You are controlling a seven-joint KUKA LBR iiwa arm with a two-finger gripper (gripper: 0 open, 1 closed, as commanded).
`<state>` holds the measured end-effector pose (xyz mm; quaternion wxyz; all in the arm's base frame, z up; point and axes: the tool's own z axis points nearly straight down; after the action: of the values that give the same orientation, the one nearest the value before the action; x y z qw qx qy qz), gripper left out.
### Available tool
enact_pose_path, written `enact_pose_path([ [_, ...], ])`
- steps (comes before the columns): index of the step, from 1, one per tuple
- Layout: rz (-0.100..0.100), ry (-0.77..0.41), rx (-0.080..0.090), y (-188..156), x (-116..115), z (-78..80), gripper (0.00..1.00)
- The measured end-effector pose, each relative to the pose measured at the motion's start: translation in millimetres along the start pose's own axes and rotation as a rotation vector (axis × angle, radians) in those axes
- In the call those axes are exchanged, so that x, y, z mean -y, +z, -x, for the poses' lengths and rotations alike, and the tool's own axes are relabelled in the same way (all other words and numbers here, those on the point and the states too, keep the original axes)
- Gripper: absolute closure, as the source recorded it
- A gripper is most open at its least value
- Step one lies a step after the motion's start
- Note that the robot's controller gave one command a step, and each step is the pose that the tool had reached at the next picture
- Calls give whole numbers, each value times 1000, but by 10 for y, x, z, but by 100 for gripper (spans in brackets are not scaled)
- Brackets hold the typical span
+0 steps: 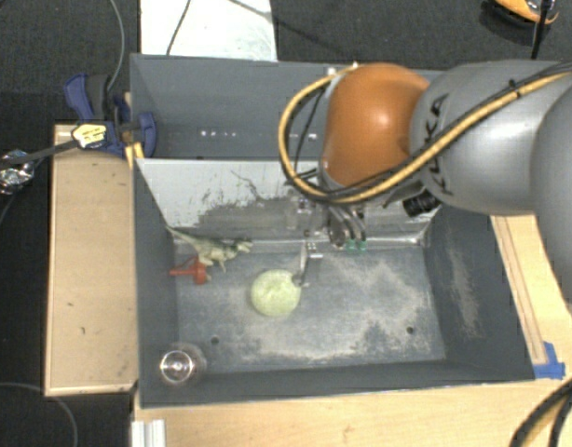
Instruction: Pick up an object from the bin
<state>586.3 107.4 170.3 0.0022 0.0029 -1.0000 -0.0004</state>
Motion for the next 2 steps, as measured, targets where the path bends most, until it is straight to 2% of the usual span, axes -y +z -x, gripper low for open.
enact_pose_path([
  [1, 1, 2, 7, -49, 6, 13, 0],
  [2, 1, -74, 11, 302, 156, -112, 0],
])
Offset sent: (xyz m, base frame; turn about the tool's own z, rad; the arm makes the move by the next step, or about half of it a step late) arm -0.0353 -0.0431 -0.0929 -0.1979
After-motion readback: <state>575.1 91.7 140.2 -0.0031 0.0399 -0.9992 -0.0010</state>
